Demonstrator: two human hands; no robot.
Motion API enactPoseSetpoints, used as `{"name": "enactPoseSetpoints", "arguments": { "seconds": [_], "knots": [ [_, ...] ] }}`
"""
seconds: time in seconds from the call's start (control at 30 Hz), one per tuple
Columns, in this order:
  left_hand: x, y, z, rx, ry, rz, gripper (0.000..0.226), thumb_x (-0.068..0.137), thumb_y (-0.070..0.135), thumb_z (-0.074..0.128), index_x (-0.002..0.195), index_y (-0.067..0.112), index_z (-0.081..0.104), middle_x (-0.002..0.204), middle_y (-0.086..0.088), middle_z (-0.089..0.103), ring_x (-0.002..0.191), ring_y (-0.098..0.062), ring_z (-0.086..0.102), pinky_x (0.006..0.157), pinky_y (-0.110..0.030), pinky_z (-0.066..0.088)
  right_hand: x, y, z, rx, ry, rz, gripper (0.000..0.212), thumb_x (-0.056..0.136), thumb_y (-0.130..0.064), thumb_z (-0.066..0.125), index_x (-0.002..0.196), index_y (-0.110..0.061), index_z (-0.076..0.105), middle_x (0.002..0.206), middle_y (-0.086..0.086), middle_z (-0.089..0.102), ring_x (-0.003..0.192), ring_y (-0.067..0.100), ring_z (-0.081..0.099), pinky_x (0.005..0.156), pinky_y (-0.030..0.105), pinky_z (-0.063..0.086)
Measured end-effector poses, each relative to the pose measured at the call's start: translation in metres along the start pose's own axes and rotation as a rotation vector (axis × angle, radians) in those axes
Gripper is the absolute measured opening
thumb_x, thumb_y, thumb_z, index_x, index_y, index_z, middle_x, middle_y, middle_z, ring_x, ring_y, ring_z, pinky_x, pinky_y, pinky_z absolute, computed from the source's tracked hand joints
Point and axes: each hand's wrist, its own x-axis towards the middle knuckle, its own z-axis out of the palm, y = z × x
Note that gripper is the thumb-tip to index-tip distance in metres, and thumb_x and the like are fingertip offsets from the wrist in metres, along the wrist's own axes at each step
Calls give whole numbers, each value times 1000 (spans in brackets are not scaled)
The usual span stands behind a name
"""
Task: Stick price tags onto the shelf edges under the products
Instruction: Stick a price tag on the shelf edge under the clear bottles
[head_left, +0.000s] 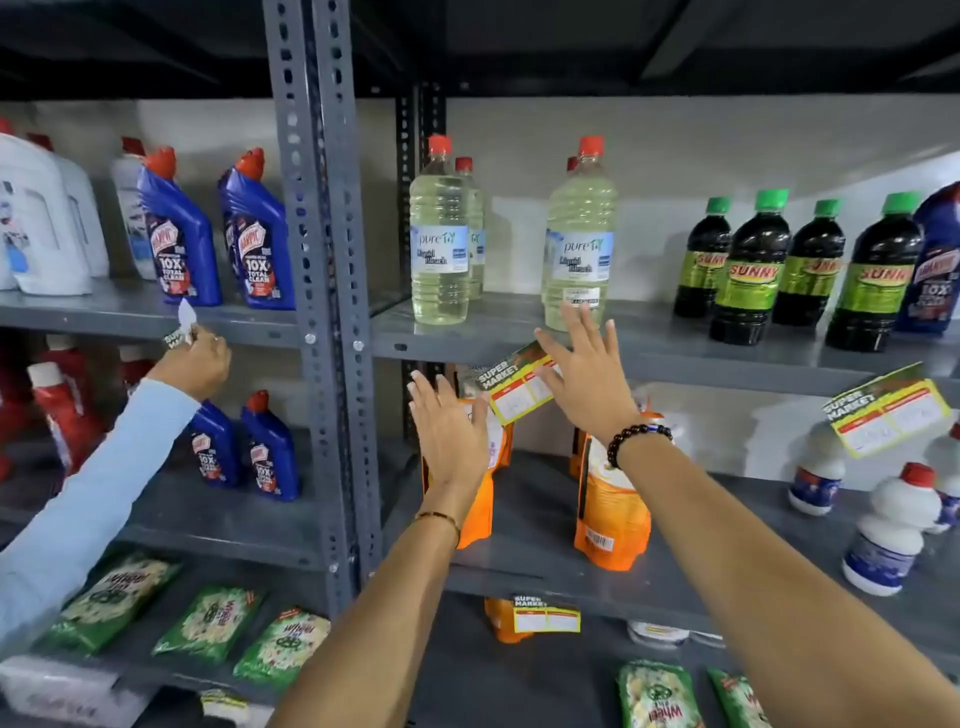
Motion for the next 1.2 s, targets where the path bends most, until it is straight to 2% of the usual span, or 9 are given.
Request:
{"name": "enactPoseSetpoints", "arguments": {
  "seconds": [0.23,0.4,0.5,0.6,0.7,0.87,1.03,1.13,1.2],
  "knots": [
    [14,8,11,-227,-33,-129,51,90,33,54,132,7,41,156,-17,5,143,-30,5,111,-42,24,19,-3,-1,42,76,78,29,90,-19,53,118,-15,58,153,16,20,144,32,6,117,51,-1],
    [20,13,14,-259,-45,-173,29,90,29,55,107,5,58,155,-17,10,143,-30,9,101,-49,40,25,-7,-1,69,130,107,19,85,-18,60,102,-11,65,149,15,33,143,30,14,117,50,2],
    [21,15,15,-271,-3,-183,23,89,28,57,92,6,60,154,-16,15,142,-30,13,92,-46,46,27,-7,-2,84,140,117,14,84,-19,62,94,-9,66,147,14,36,142,30,16,118,49,3],
    [20,18,12,-277,75,-157,19,87,27,60,82,9,61,154,-14,18,140,-29,23,83,-37,45,27,-6,-2,101,149,116,9,83,-18,62,86,-11,67,146,12,38,142,29,17,118,48,4],
    [16,17,7,-271,136,-90,18,85,27,62,75,12,61,155,-10,19,141,-28,21,81,-38,46,23,-5,0,126,168,103,8,82,-18,63,80,-11,66,144,10,42,142,28,17,118,47,2],
    [23,2,-8,-197,186,86,13,86,21,61,79,12,67,154,-6,22,143,-28,13,106,-43,34,12,-7,5,297,200,109,7,77,-17,69,73,-12,66,142,10,45,142,28,19,116,46,-2],
    [52,-3,-29,-104,79,287,13,87,15,59,89,9,71,151,-10,28,143,-28,14,111,-31,12,15,-17,10,507,220,257,10,74,-15,73,68,-12,66,140,11,47,141,27,21,115,39,-2],
    [70,-1,-38,-141,-20,292,10,84,13,63,87,10,72,149,-9,34,142,-23,18,109,-27,11,17,-20,14,567,214,335,10,73,-16,73,67,-14,66,141,11,46,140,26,22,115,38,-3],
    [78,0,-41,-178,-56,256,7,80,11,67,84,10,73,146,-9,39,140,-22,23,115,-32,8,19,-21,17,571,216,358,10,73,-16,73,67,-15,66,141,12,46,140,26,22,116,39,-4]
  ]
}}
